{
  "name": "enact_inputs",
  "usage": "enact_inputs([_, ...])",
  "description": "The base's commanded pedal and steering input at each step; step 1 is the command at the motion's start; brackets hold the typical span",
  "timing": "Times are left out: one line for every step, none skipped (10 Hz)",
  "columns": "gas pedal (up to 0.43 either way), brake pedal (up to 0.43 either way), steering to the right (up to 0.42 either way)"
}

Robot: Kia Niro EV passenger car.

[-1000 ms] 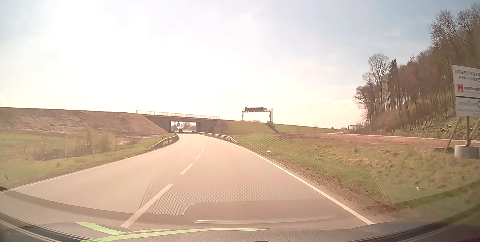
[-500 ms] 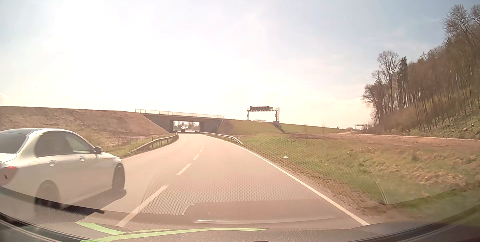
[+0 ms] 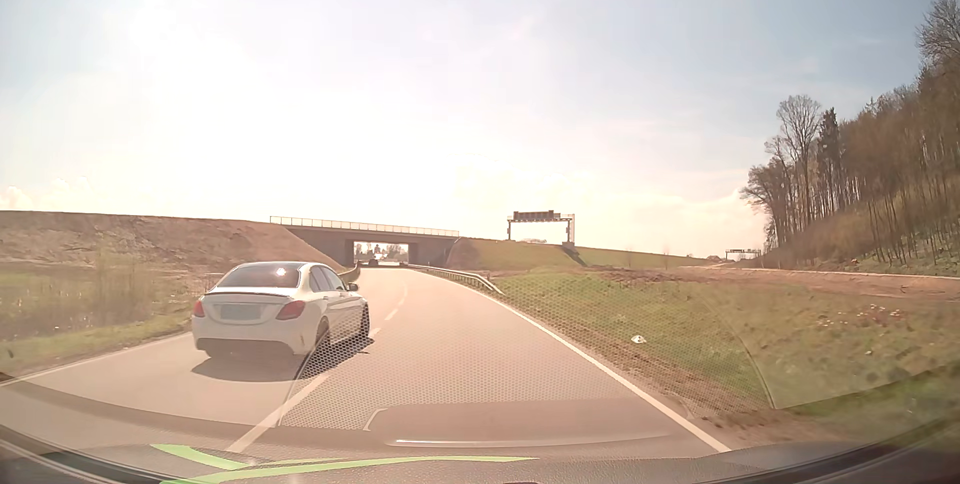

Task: Follow the waypoints while adhering to traffic rules and regulations

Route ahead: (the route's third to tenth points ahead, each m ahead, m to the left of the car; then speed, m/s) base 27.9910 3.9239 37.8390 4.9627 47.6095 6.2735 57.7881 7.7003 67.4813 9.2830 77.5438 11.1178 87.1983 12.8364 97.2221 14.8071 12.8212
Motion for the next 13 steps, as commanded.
enact_inputs([0.150,0.000,-0.016])
enact_inputs([0.157,0.000,-0.016])
enact_inputs([0.157,0.000,-0.016])
enact_inputs([0.157,0.000,-0.016])
enact_inputs([0.157,0.000,-0.016])
enact_inputs([0.157,0.000,-0.016])
enact_inputs([0.157,0.000,-0.016])
enact_inputs([0.157,0.000,-0.016])
enact_inputs([0.157,0.000,-0.016])
enact_inputs([0.157,0.000,-0.016])
enact_inputs([0.157,0.000,-0.016])
enact_inputs([0.157,0.000,-0.016])
enact_inputs([0.157,0.000,-0.016])
